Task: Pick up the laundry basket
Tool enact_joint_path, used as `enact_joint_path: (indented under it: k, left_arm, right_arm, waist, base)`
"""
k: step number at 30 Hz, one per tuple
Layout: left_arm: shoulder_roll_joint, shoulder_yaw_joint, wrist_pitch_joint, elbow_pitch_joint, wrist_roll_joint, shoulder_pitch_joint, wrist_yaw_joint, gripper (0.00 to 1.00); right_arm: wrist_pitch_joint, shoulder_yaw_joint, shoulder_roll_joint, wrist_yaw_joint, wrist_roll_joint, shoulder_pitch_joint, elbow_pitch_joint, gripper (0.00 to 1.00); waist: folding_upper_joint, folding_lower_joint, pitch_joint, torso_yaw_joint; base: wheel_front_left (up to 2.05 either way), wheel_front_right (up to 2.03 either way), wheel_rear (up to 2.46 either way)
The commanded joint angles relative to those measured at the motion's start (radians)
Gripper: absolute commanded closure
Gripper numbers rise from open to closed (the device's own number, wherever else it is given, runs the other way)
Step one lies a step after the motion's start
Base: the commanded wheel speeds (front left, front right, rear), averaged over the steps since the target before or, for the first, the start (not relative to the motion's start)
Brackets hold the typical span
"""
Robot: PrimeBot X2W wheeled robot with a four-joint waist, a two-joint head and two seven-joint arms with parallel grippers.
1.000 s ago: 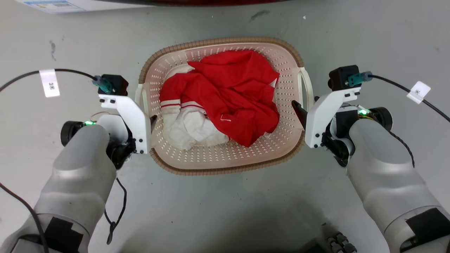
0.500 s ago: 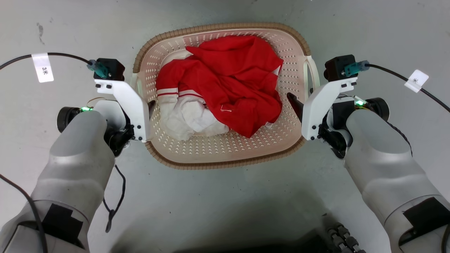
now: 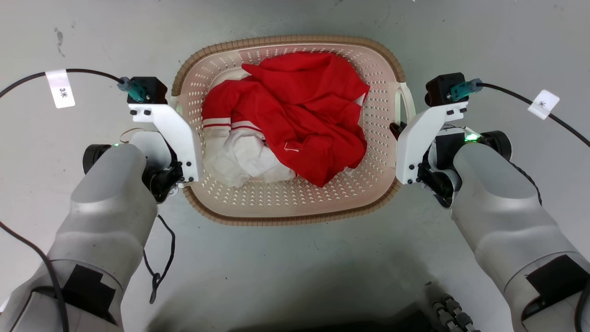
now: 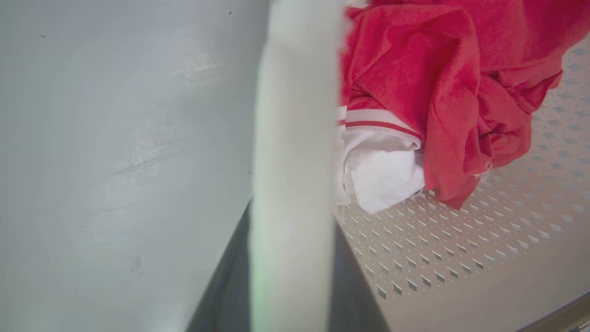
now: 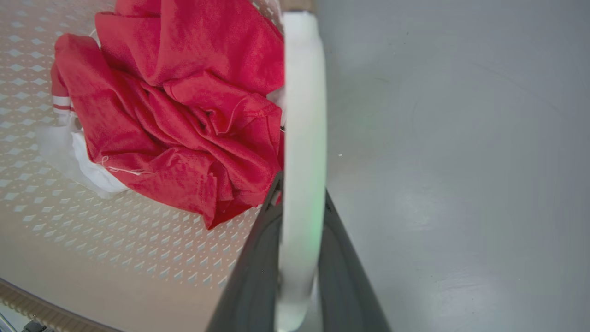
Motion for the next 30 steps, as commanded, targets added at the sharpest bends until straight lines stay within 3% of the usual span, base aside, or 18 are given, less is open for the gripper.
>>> enact_joint_path:
  k: [1,12,30]
  left_arm:
    - [0.008,-0.008,0.012,0.001,-0.005,0.000,0.000,1.00]
    - [0.007,-0.040,0.053,0.014,-0.052,0.003,0.000,1.00]
    - [-0.038,-0.075,0.181,0.036,-0.149,0.088,-0.001,1.00]
  right_arm:
    - [0.002,0.005,-0.002,0.000,0.008,-0.025,0.005,1.00]
    - [0.035,0.046,-0.002,0.000,0.028,-0.017,0.022,1.00]
    - [0.209,0.094,-0.018,0.000,0.091,0.093,0.040,1.00]
  waist:
    - [0.0000,-0.0001,-0.002,0.001]
    - [0.0000,-0.0001,-0.057,0.005]
    - [0.0000,-0.0001,-0.324,0.026]
  base:
    - [0.00,0.00,0.00]
    - [0.00,0.00,0.00]
    - [0.00,0.00,0.00]
